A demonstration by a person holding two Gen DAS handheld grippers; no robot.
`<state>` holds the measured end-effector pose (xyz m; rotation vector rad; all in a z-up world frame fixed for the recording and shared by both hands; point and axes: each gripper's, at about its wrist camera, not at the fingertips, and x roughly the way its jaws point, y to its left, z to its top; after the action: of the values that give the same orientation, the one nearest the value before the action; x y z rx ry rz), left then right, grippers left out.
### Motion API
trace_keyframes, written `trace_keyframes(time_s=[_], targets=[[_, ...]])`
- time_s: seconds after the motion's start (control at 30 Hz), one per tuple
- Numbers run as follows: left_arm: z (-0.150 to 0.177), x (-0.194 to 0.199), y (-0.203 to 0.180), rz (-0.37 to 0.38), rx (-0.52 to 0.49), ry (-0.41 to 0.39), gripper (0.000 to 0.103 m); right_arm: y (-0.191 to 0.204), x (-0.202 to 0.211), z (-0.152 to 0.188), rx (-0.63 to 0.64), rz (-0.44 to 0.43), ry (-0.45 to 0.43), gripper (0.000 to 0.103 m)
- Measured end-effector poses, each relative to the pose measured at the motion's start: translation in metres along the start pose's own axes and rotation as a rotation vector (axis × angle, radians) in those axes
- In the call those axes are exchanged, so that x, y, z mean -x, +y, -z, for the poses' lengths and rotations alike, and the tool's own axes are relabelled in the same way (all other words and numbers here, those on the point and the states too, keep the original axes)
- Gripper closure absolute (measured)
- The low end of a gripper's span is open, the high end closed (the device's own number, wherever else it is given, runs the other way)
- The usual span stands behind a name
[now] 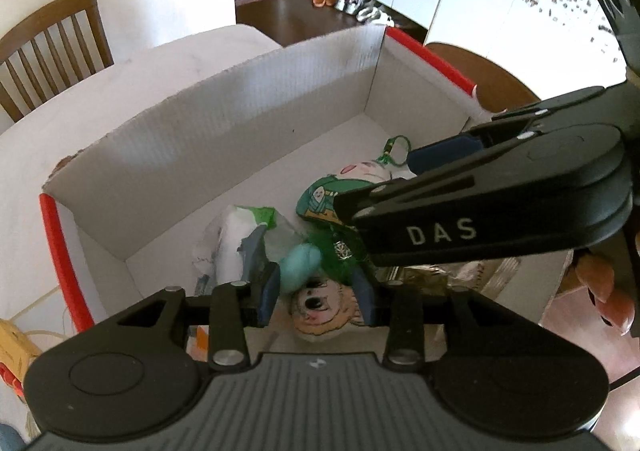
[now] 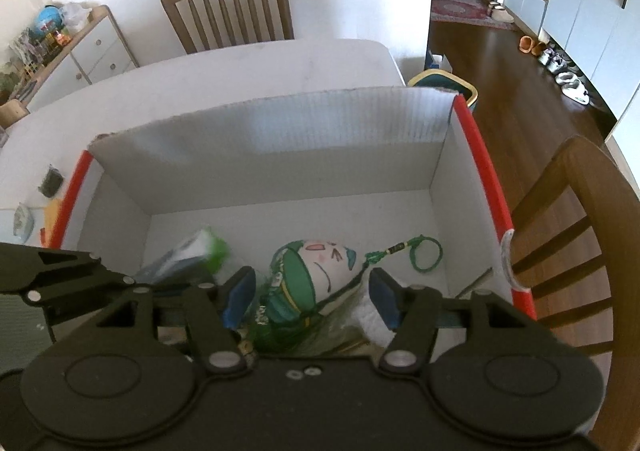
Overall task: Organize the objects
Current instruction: 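Lower both grippers into the red box and open them to release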
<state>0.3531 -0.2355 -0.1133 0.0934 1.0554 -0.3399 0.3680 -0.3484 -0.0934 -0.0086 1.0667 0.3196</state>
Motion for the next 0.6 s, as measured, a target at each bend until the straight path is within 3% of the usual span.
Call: trace_keyframes(time_s=[0.6], targets=[[0.022, 0.07, 0.007, 0.02, 0.048, -0.152, 0.062, 0.005, 0.075, 0.019, -0.009, -0.05, -0.109, 0.04]])
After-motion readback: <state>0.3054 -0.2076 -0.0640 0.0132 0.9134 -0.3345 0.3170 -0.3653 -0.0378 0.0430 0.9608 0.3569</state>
